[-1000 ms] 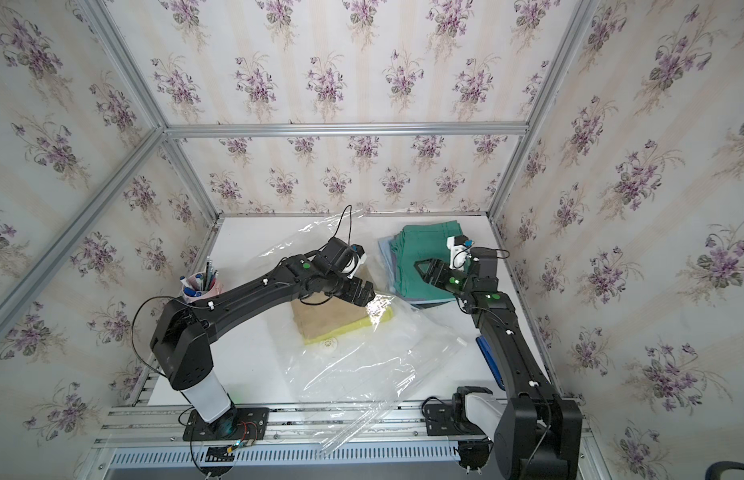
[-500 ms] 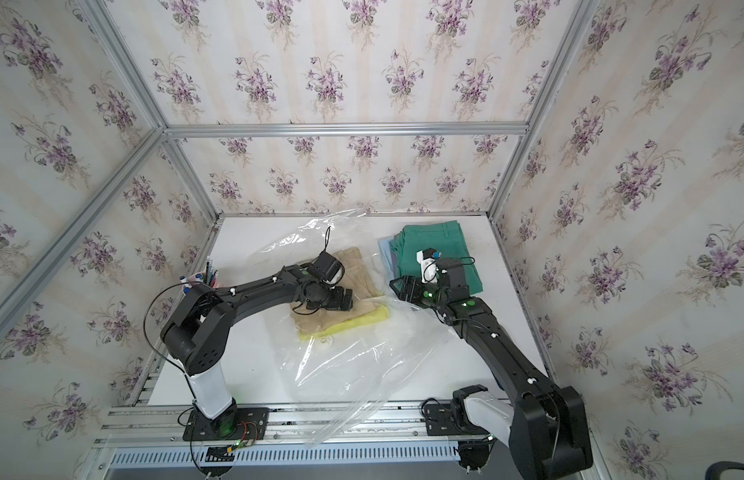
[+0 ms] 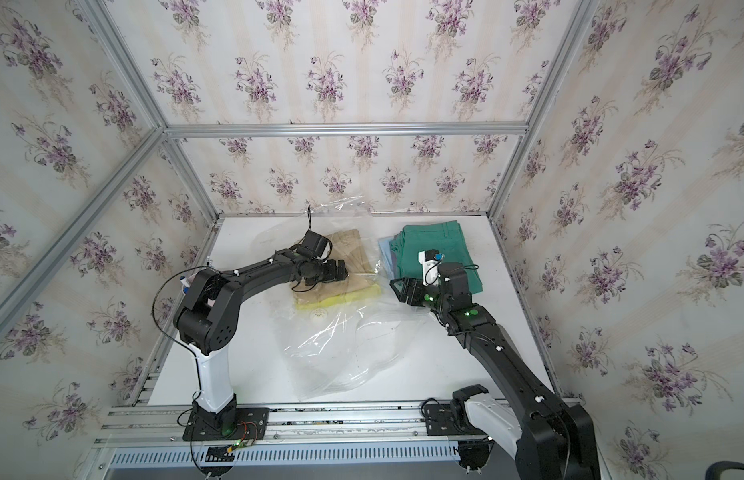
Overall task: Take the trousers out of the vacuum bag
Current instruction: Adjust the vacuum bag at the center of the board, then open the vacuum bag at the center of the board.
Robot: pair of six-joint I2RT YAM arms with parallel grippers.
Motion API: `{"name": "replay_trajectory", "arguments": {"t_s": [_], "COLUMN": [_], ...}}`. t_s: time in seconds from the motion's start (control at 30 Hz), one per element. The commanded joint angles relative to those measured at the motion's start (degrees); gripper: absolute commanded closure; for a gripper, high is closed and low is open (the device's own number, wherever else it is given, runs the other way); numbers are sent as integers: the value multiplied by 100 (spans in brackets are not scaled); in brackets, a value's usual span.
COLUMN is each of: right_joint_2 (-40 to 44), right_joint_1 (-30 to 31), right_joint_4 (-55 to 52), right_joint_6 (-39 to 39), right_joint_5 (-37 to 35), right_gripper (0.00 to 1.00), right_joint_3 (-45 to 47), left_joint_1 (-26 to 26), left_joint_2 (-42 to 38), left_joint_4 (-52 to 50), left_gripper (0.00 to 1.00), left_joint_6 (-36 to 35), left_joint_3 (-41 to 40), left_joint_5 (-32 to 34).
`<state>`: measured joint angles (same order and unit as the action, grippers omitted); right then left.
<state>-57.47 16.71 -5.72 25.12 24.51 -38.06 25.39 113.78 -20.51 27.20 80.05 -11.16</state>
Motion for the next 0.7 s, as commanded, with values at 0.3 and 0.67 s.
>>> {"name": "replay_trajectory", "arguments": {"t_s": [0.3, 0.67], "right_joint_2": [687, 1204], "right_joint_1": [8, 8], "right_joint_4": [-3, -493], "right_joint_6": [-47, -168], "right_joint_5": [174, -102], "right_gripper": [24, 24], "right_joint_3": [169, 242], "left_joint_1": [609, 2890], "left_joint_2": [-1860, -2715], "left_joint_4": [-588, -1832], "left_gripper": [0, 0], "left_joint_6": [-1597, -2386], "left_joint_3": [-767, -1109], "left_joint_5": [-1373, 693]}}
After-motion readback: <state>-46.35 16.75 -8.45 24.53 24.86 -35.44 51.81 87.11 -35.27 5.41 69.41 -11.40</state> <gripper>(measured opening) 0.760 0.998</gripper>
